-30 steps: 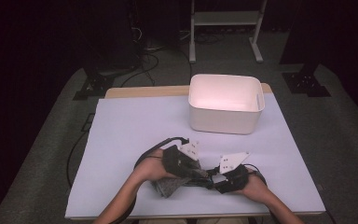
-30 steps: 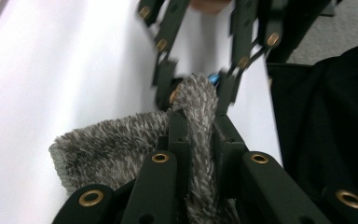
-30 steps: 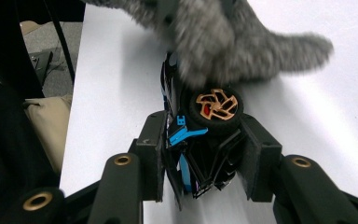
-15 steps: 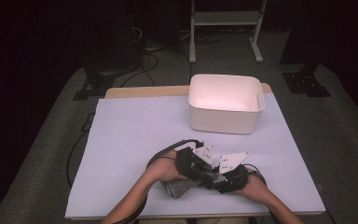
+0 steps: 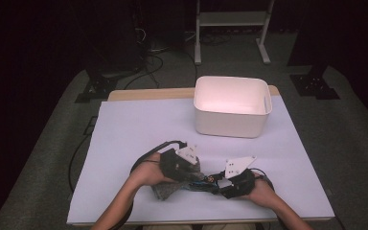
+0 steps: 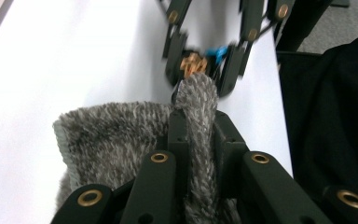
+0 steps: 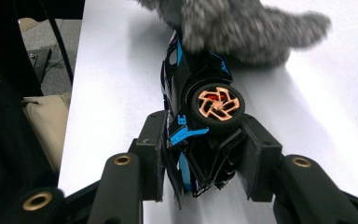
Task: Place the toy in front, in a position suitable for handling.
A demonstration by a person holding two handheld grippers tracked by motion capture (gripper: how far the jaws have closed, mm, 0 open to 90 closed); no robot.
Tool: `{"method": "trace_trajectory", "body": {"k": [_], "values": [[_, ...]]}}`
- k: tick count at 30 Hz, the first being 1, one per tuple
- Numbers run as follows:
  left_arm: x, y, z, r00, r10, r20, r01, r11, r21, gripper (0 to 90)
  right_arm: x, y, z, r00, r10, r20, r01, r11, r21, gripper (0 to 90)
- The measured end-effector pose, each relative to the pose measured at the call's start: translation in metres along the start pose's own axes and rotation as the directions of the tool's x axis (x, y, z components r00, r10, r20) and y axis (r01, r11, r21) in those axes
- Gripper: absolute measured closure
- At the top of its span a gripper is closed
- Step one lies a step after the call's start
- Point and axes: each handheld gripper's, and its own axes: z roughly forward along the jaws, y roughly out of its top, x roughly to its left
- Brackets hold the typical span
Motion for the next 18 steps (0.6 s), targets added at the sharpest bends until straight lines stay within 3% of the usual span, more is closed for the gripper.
{"method": "trace_trajectory", "body": {"k": [11,18], "values": [[0.001,-0.029,-0.019,0.9977,-0.064,-0.022,0.063,0.9974,-0.035,79.9,0.000,0.000,0.000,1.0000,0.004,-0.001,-0.004,1.000,-0.001,56.7],[0.001,-0.038,-0.029,0.9963,-0.073,-0.045,0.071,0.9970,-0.028,79.5,-0.001,0.000,0.000,0.9999,0.011,-0.003,-0.011,1.000,-0.002,56.7]]}}
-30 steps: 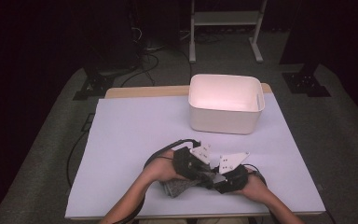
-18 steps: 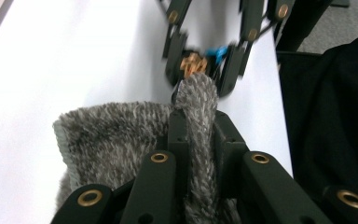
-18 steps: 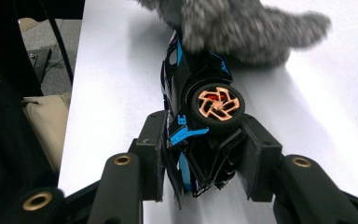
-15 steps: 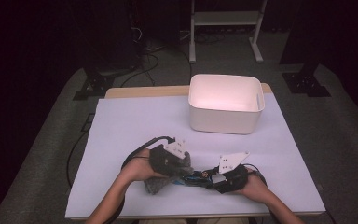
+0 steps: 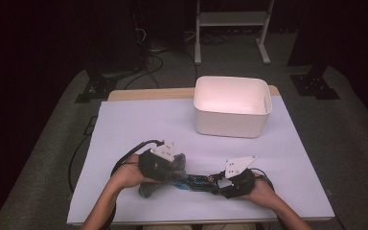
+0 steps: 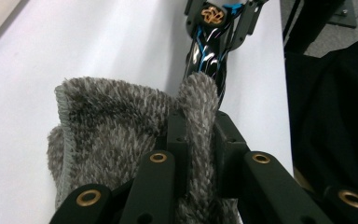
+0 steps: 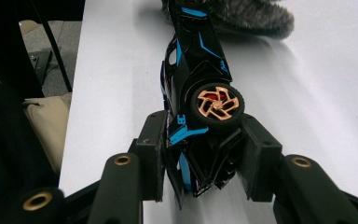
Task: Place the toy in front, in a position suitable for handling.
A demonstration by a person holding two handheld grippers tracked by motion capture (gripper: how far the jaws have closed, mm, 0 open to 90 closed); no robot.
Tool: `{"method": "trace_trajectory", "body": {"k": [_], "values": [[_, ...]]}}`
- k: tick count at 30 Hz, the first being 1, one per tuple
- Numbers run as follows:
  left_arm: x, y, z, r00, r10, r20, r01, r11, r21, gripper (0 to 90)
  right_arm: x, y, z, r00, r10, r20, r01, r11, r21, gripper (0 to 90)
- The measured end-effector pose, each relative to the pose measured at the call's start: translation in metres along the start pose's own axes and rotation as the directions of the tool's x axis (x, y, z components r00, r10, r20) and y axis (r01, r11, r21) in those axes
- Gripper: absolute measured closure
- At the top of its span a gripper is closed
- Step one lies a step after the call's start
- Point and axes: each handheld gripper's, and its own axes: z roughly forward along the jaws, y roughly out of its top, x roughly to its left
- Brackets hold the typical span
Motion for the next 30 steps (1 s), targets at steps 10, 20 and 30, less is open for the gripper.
{"method": "trace_trajectory", "body": {"k": [10,20,30], "values": [[0.000,-0.007,-0.001,0.9999,-0.015,0.001,0.015,0.9999,-0.003,79.0,-0.001,0.000,0.000,1.0000,0.008,-0.004,-0.008,1.000,-0.002,56.6],[-0.006,0.035,0.030,0.9963,0.059,0.062,-0.058,0.9982,-0.015,79.0,-0.001,0.000,0.001,0.9999,0.011,-0.002,-0.011,1.000,0.000,56.3],[-0.016,0.083,0.070,0.9790,0.156,0.131,-0.158,0.9875,0.002,79.1,-0.001,0.000,0.001,0.9999,0.016,-0.003,-0.016,1.000,0.002,56.0]]}}
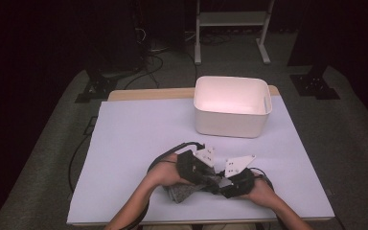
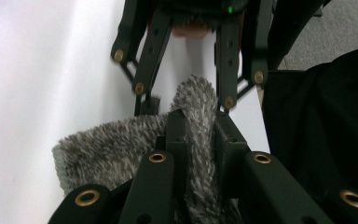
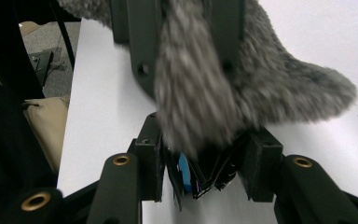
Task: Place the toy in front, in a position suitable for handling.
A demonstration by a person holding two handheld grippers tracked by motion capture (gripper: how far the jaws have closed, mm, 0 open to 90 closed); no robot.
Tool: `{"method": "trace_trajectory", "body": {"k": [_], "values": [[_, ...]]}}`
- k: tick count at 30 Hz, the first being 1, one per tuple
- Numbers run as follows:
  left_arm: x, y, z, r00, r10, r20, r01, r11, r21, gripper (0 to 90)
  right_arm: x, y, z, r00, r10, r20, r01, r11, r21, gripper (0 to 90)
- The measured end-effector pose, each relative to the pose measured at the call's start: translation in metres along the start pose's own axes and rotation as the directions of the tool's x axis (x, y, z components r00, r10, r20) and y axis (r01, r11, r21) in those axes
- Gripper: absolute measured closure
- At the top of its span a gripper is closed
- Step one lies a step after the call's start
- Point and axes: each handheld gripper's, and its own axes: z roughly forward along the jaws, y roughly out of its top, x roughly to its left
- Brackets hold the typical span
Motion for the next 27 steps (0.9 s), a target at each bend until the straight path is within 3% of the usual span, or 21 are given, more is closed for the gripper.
{"method": "trace_trajectory", "body": {"k": [10,21,27], "values": [[0.000,-0.010,-0.006,0.9999,-0.012,-0.010,0.012,0.9998,-0.013,78.6,0.001,0.000,0.000,1.0000,0.001,0.008,-0.001,1.000,0.005,55.7],[-0.002,-0.047,-0.035,0.9945,-0.083,-0.065,0.082,0.9966,-0.008,78.5,-0.001,0.001,0.000,1.0000,0.001,-0.002,-0.001,1.000,0.010,55.9],[-0.006,-0.066,-0.051,0.9884,-0.126,-0.085,0.123,0.9914,-0.046,78.5,0.000,0.003,0.000,0.9998,-0.018,0.004,0.018,1.000,0.025,56.1]]}}
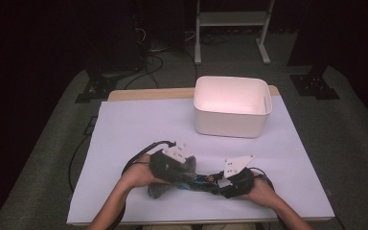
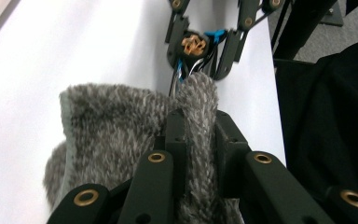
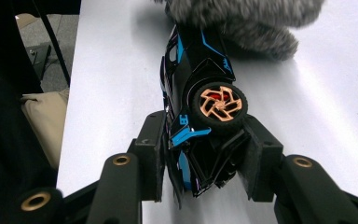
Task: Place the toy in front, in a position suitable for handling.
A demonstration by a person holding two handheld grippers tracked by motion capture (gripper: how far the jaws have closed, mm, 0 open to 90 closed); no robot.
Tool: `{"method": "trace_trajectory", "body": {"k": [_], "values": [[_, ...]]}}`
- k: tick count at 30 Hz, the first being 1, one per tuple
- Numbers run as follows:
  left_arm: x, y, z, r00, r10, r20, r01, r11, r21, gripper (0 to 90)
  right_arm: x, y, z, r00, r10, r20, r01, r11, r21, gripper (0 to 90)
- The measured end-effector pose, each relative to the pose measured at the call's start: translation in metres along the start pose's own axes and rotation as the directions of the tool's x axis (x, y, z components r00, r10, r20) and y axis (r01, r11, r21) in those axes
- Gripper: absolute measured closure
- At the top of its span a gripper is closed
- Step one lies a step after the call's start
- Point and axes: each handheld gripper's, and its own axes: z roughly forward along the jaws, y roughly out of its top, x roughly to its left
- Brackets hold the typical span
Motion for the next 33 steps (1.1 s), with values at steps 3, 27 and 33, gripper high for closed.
{"method": "trace_trajectory", "body": {"k": [3,27,33], "values": [[0.000,-0.010,-0.007,0.9999,-0.011,-0.007,0.011,0.9999,-0.009,78.5,0.000,0.000,0.000,1.0000,0.006,-0.005,-0.006,1.000,0.004,56.2],[0.005,-0.055,-0.018,0.9932,-0.115,-0.017,0.114,0.9918,-0.058,78.1,-0.003,0.005,0.000,0.9997,0.021,-0.016,-0.020,0.999,0.043,56.1],[0.005,-0.052,-0.015,0.9939,-0.110,-0.007,0.109,0.9922,-0.060,78.2,-0.005,0.014,0.001,0.9996,0.004,-0.028,-0.001,0.995,0.097,50.7]]}}
